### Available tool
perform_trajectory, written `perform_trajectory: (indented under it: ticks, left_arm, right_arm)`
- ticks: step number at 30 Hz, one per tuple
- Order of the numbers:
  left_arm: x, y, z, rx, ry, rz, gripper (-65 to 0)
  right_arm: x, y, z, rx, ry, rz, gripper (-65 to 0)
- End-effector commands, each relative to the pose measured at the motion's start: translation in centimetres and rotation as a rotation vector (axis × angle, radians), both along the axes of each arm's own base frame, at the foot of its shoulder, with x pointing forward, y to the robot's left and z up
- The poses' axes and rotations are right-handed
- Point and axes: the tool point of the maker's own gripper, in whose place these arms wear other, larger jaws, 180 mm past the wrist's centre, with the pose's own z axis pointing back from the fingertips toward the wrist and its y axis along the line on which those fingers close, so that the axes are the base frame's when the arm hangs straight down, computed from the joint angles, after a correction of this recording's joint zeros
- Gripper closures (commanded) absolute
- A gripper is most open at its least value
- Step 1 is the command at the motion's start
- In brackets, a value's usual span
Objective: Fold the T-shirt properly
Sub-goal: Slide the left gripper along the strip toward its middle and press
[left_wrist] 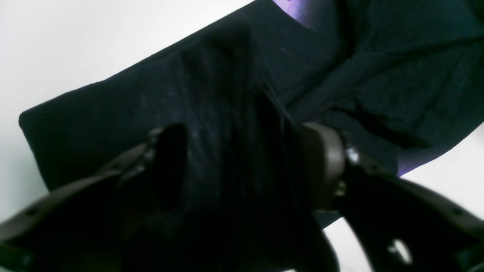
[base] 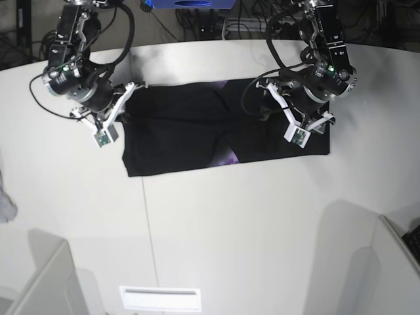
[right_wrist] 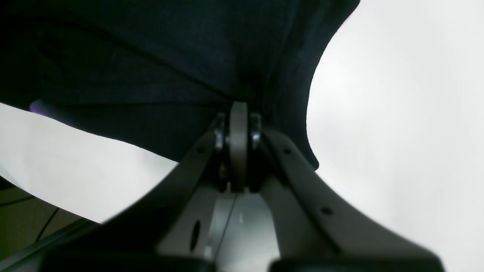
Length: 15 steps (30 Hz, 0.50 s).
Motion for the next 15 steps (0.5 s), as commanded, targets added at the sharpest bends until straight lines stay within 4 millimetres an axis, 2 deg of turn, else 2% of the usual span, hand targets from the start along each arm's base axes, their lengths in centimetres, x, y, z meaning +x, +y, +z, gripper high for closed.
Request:
perform_trajectory:
  ticks: [1, 3, 8, 11, 13, 15]
  left_arm:
    - [1.1, -0.3, 1.3, -0.018, -0.054, -0.005, -48.9]
    - [1.3, -0.4, 1.4, -0.02, -0.059, -0.006, -49.5]
    - [1.2, -2.6, 1.5, -0.036, -0.061, -0.068, -49.5]
    - [1.1, -3.0, 1.5, -0.04, -0.061, -0.078, -49.0]
    - [1.2, -2.7, 1.8, -0.041, -0.07, -0.063, -43.3]
    - [1.4, -1.2, 2.3, -0.028, -0.087, -0.019, -28.0]
  right_arm:
    - [0.6, 0.2, 0.8, 0.011, -0.038, 0.003, 0.0]
    - [0.6, 0.2, 0.8, 0.011, -0.038, 0.003, 0.0]
    - [0.6, 0.2, 0.8, 0.011, -0.038, 0.003, 0.0]
    - [0.6, 0.1, 0.8, 0.01, -0.035, 0.003, 0.0]
    - [0.6, 0.1, 0.8, 0.01, -0.035, 0.002, 0.0]
    - [0.6, -0.1, 0.9, 0.008, -0.037, -0.003, 0.0]
